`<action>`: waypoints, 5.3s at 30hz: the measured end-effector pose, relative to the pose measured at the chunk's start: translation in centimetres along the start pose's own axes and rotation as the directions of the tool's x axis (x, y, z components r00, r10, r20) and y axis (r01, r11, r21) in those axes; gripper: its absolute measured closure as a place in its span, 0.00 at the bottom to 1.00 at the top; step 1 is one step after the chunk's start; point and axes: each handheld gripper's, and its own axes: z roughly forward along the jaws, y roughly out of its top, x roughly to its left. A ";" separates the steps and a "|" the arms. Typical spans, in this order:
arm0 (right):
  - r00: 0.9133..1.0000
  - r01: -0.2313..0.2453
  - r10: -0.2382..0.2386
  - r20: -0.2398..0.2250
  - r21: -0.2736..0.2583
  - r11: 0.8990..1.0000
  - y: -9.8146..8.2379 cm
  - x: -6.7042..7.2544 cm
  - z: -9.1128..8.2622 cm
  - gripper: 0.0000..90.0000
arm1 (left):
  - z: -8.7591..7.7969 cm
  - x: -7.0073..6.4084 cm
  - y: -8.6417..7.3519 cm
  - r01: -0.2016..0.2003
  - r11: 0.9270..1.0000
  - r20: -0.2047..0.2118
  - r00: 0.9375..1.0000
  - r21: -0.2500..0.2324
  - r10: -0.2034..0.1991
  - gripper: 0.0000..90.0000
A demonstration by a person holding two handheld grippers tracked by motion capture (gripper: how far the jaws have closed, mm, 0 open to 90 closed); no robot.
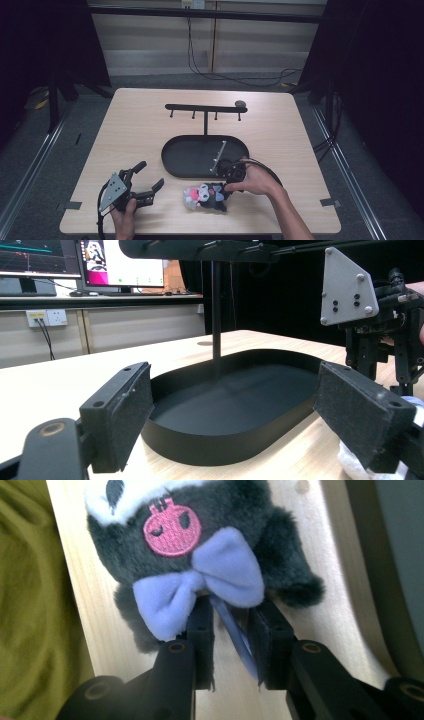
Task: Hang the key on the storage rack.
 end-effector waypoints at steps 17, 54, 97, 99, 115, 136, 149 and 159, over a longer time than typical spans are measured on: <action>0.999 0.029 -0.031 0.010 0.118 0.993 1.4 0.5 0.5 0.97 | 0.0 0.0 0.0 0.003 1.000 -0.002 1.000 -0.002 -0.003 0.17; 0.987 0.071 -0.084 0.137 0.096 0.993 5.3 3.6 -7.8 0.97 | 0.0 0.0 0.0 -0.001 1.000 0.002 1.000 -0.002 0.001 0.17; 0.959 0.153 -0.178 0.220 0.123 0.981 10.5 4.9 -13.9 0.97 | 0.0 0.0 0.0 0.004 1.000 0.000 1.000 0.000 -0.004 0.17; 0.959 0.154 -0.178 0.220 0.124 0.980 10.6 4.8 -14.3 0.97 | 0.0 0.0 0.0 0.007 1.000 0.003 1.000 -0.005 -0.007 0.17; 0.961 0.126 -0.155 0.227 0.138 0.982 12.0 3.2 -15.1 0.97 | 0.1 0.0 0.0 0.009 1.000 0.002 1.000 -0.012 -0.009 0.17; 0.960 0.075 -0.108 0.258 0.132 0.988 13.7 0.2 -17.3 0.97 | 0.1 0.0 0.0 0.008 1.000 0.006 1.000 -0.012 -0.008 0.17; 0.957 0.053 -0.091 0.277 0.140 0.989 14.2 -1.9 -17.6 0.97 | 0.1 0.0 0.0 0.007 1.000 0.010 1.000 -0.012 -0.007 0.17; 0.961 0.043 -0.074 0.266 0.120 0.992 14.2 -3.4 -17.6 0.97 | 0.0 -0.1 0.0 0.018 1.000 0.006 1.000 -0.012 -0.018 0.17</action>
